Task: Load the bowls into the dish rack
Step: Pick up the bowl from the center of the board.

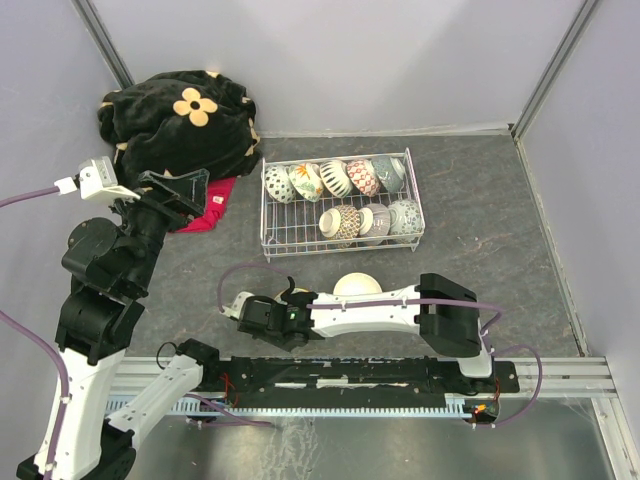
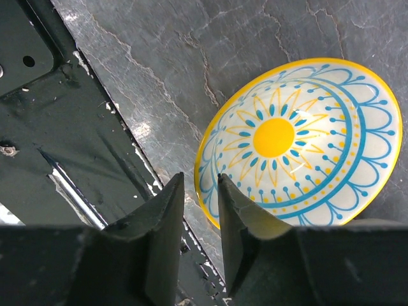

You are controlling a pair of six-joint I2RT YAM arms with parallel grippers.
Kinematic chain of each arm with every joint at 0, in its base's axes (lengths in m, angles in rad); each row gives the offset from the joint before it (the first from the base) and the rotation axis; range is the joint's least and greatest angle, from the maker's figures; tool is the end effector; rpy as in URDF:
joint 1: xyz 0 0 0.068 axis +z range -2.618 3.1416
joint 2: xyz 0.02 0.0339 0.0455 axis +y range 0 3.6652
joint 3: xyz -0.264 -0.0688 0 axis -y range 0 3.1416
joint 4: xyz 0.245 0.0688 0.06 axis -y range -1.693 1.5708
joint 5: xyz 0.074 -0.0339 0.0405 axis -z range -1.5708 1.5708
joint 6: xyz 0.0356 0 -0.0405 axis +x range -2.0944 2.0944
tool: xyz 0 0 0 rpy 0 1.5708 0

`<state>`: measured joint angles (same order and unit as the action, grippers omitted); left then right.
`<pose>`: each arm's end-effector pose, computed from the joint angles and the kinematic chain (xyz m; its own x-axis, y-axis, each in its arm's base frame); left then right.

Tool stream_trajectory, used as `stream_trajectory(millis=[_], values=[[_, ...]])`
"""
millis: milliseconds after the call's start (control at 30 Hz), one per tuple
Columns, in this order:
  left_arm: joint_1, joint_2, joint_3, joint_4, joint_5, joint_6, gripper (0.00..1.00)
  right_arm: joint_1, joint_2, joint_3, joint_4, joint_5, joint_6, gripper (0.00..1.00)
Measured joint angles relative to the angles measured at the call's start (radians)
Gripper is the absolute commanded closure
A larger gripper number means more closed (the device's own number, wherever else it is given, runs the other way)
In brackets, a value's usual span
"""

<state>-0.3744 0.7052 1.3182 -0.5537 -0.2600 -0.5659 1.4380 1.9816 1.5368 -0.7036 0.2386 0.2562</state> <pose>0.0900 -0.0255 0.4811 -0.0149 -0.5509 -0.8345 0.1263 0.8268 -0.5481 0.0635 0.4121 0.2052 -0.3576 -0.8176 -0.4512 -0.8887 0.4465 -0.1047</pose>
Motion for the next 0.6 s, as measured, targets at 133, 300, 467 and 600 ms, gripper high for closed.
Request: stream_trajectory(millis=[133,300,467,600], values=[[0.000,0.000,-0.001,0.000,0.000,0.000,0.23,0.000,0.002,0.000,0.000,0.000,-0.002,0.83],[0.000,0.000,-0.003,0.000,0.000,0.000,0.23,0.000,0.008,0.002,0.007,0.011,-0.011,0.99],[0.000,0.000,-0.003,0.000,0.000,0.000,0.23,-0.003,-0.002,0.003,0.007,0.031,-0.017,0.99],[0.000,0.001,-0.005,0.000,0.000,0.000,0.23,-0.024,-0.070,-0.013,0.009,0.028,-0.019,0.99]])
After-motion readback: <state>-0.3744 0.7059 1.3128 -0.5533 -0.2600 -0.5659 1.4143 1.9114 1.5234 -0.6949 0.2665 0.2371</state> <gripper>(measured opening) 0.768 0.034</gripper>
